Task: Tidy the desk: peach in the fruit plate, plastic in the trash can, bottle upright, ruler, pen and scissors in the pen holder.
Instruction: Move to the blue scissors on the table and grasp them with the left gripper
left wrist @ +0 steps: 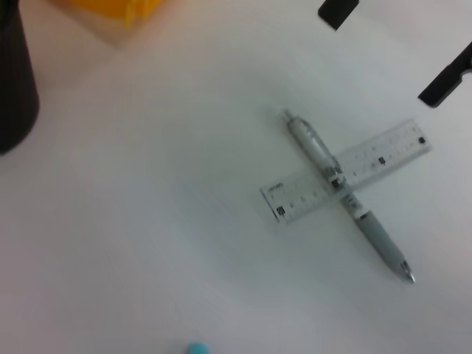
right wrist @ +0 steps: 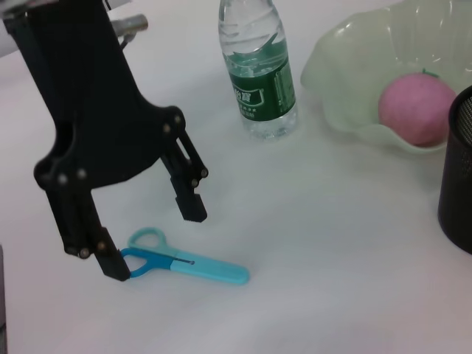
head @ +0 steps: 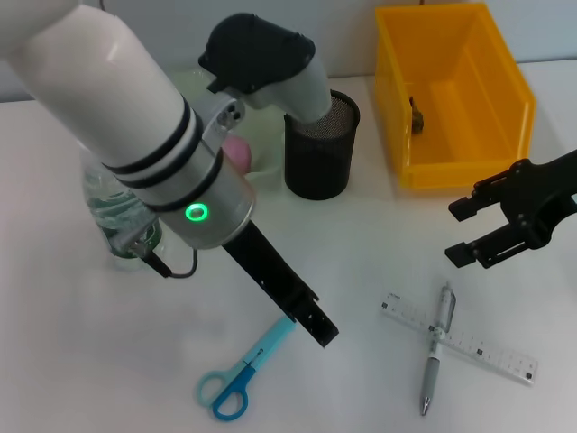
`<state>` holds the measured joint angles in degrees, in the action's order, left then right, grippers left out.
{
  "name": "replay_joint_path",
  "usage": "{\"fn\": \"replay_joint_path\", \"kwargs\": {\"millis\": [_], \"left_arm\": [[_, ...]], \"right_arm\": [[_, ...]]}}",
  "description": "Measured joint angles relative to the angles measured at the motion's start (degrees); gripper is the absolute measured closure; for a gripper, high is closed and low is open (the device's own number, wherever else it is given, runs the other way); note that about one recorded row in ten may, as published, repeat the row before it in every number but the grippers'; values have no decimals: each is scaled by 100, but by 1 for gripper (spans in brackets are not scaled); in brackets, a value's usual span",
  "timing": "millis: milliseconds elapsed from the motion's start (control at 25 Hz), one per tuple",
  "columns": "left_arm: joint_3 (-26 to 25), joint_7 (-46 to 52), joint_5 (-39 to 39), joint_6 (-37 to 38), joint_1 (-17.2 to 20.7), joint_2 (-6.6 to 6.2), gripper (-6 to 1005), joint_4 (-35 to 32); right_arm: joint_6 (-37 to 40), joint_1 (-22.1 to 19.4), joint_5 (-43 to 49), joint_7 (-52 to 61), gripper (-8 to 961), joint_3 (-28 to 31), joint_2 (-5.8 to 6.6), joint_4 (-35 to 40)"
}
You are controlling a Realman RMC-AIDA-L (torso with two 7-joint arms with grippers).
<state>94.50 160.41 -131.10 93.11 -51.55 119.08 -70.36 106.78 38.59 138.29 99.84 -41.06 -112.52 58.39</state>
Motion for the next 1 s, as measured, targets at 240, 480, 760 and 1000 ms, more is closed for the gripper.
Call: {"fn": "replay_joint_path", "kwargs": {"millis": [240,480,760,1000], "left_arm": [[287,451,-282,-70,-29,9,184,105],[350,453,-294,-209,-9,10,184,317],[658,445,-444,-576,53,10,184,626],[837,432,-508,-928,21,10,184,977]], "right_arm": [[-41,-1,12,-10,193,-52,-34,9],[-43,3,14,-11,193,-85,-43,15],[-36,3,14,-11,193,-136,-53,15],[-48,26,14,-11,193,-150,-59,13]]}}
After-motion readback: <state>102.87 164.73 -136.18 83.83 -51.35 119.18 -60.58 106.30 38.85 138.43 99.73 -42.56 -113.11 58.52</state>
